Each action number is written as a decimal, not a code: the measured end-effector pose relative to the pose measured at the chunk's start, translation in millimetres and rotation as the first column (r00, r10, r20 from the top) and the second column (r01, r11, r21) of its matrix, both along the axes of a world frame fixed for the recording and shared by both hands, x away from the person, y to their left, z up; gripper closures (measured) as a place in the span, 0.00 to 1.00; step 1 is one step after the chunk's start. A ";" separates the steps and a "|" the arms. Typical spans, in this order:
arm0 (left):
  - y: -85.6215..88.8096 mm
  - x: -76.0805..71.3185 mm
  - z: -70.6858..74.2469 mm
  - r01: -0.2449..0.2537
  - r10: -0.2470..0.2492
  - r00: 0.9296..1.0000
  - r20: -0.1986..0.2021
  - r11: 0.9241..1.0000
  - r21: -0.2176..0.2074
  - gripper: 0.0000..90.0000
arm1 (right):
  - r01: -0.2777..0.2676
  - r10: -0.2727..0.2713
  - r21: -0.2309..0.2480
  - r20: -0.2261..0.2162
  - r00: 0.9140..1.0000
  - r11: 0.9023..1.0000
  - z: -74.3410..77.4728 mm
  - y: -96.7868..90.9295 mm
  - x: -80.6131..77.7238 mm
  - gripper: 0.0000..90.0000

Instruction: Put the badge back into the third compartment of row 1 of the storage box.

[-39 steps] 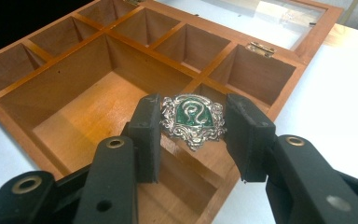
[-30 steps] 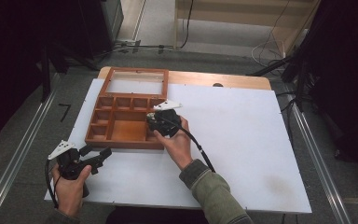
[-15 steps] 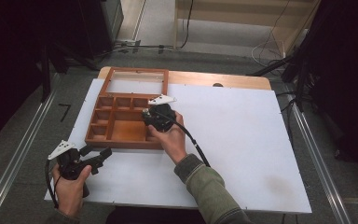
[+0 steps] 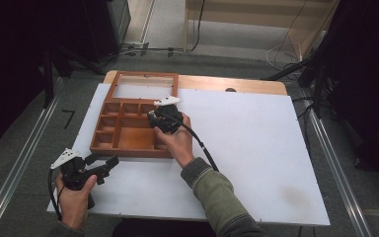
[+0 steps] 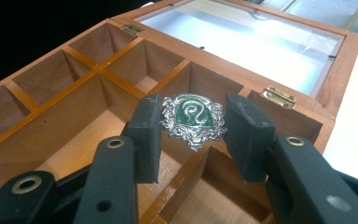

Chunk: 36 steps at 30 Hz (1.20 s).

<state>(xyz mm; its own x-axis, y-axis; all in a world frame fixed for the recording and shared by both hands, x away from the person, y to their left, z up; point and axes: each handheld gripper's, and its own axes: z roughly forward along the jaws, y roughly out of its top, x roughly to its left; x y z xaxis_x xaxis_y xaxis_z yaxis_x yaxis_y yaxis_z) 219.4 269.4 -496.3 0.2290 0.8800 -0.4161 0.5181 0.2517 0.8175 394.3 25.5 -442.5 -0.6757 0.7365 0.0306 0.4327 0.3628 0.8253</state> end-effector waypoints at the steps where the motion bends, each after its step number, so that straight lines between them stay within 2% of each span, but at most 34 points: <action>1: -0.1 0.0 0.0 0.000 0.000 1.000 0.000 1.000 0.000 0.09 | -0.001 0.001 0.000 0.001 1.000 1.000 0.0 0.3 1.0 0.62; 11: -0.3 0.1 0.1 0.001 -0.001 1.000 0.000 1.000 -0.003 0.09 | 0.008 -0.008 -0.003 0.005 1.000 1.000 0.5 6.4 8.7 0.62; 36: -0.2 0.2 0.7 0.010 -0.009 1.000 0.006 1.000 -0.012 0.09 | 0.013 -0.014 -0.022 -0.018 1.000 1.000 -8.3 25.3 35.0 0.62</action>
<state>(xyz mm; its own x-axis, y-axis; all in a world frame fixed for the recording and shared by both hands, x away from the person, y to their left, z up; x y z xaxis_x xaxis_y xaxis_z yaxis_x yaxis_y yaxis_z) 219.7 269.2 -495.6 0.2397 0.8725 -0.4257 0.5157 0.2571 0.8173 429.4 50.8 -450.8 -0.6651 0.7463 0.0261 0.4523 0.3749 0.8092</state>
